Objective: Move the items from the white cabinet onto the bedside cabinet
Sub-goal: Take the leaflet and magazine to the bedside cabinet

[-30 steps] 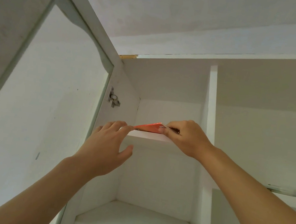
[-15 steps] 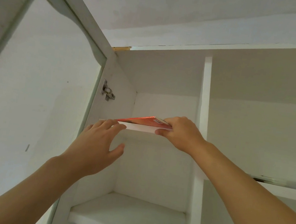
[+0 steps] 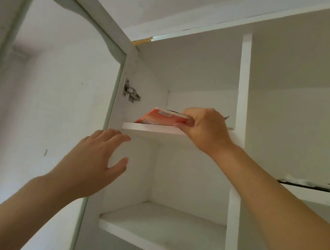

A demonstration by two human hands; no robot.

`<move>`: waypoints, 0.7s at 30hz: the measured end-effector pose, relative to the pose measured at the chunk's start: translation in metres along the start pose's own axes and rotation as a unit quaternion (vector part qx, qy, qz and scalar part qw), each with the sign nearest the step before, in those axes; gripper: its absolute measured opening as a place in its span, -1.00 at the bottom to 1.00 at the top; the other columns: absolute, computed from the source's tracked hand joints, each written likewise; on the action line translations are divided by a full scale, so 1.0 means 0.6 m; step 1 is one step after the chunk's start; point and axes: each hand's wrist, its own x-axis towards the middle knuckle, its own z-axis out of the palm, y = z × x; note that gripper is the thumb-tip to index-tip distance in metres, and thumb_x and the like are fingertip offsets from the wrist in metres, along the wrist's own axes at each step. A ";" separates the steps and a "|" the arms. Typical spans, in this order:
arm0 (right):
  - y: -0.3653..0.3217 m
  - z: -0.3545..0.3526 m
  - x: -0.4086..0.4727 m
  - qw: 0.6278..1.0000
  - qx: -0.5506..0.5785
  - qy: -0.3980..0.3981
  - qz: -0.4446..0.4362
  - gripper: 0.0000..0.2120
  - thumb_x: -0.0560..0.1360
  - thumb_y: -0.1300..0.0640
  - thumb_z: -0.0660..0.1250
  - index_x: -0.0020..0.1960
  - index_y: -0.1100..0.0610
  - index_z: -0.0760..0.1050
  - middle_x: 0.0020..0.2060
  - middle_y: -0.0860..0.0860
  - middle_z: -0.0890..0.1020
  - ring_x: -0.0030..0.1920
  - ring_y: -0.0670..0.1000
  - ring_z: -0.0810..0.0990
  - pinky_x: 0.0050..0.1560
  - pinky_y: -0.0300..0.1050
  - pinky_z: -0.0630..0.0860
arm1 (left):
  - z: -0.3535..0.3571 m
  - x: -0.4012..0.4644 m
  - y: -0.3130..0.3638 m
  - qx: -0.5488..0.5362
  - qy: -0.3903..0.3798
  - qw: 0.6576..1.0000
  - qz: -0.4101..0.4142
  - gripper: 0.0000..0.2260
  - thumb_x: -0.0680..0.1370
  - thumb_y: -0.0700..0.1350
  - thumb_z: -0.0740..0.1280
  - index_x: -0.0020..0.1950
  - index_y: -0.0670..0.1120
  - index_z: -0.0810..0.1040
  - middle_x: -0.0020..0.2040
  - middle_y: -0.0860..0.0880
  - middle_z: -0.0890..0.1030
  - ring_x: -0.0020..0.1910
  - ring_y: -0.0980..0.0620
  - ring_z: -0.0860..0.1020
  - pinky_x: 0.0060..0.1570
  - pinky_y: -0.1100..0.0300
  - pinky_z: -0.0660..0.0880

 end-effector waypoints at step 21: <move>-0.165 -0.115 -0.009 0.998 -0.022 0.031 -0.051 -0.91 0.45 0.15 0.53 -0.14 0.09 0.62 -0.30 -0.04 0.63 -0.30 0.06 0.57 -0.31 -0.02 0.49 | -0.261 -0.140 -0.016 0.048 0.005 0.999 -0.018 -0.43 0.53 0.30 0.09 0.47 0.10 0.42 0.39 0.08 0.49 0.36 -0.02 0.45 0.31 -0.02 0.47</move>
